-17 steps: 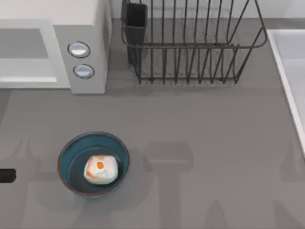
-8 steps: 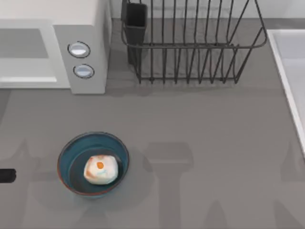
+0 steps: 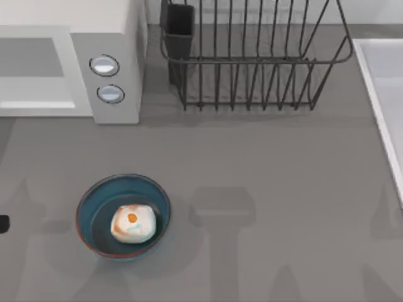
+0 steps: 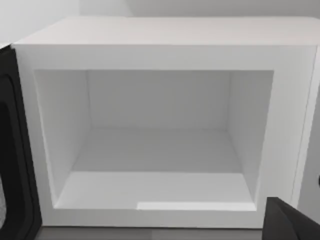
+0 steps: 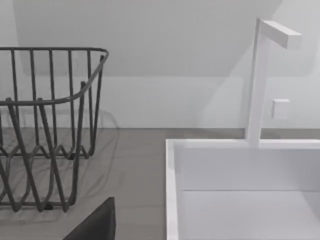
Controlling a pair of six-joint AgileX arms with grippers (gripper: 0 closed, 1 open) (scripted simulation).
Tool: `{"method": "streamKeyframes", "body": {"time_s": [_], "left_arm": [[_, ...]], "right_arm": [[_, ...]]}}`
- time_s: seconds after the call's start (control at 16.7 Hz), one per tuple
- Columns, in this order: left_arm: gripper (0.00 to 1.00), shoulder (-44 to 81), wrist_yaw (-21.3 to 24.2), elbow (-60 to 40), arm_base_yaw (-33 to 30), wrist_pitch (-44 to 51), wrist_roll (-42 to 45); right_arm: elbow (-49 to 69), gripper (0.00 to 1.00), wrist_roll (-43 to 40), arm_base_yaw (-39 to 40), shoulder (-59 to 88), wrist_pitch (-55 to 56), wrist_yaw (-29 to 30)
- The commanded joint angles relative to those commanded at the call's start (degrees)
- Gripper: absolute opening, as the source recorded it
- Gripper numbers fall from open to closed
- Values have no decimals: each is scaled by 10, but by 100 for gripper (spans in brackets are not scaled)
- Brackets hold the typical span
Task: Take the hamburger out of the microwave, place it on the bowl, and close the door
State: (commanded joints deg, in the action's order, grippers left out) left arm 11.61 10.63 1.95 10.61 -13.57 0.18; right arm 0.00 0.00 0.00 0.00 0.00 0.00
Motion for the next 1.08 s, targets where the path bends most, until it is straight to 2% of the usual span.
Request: {"method": "streamKeyframes", "body": {"time_s": [0.18,0.36,0.78,1.08], "left_arm": [[0,33,31,6,30,-38,1],[0,35,32,6,32,-40,1],[0,-32,52,12,52,19,0],[0,-33,55,10,54,20,0]], "right_arm": [[0,100,0,0,0,0,0],[0,100,0,0,0,0,0],[0,100,0,0,0,0,0],[0,100,0,0,0,0,0]]}}
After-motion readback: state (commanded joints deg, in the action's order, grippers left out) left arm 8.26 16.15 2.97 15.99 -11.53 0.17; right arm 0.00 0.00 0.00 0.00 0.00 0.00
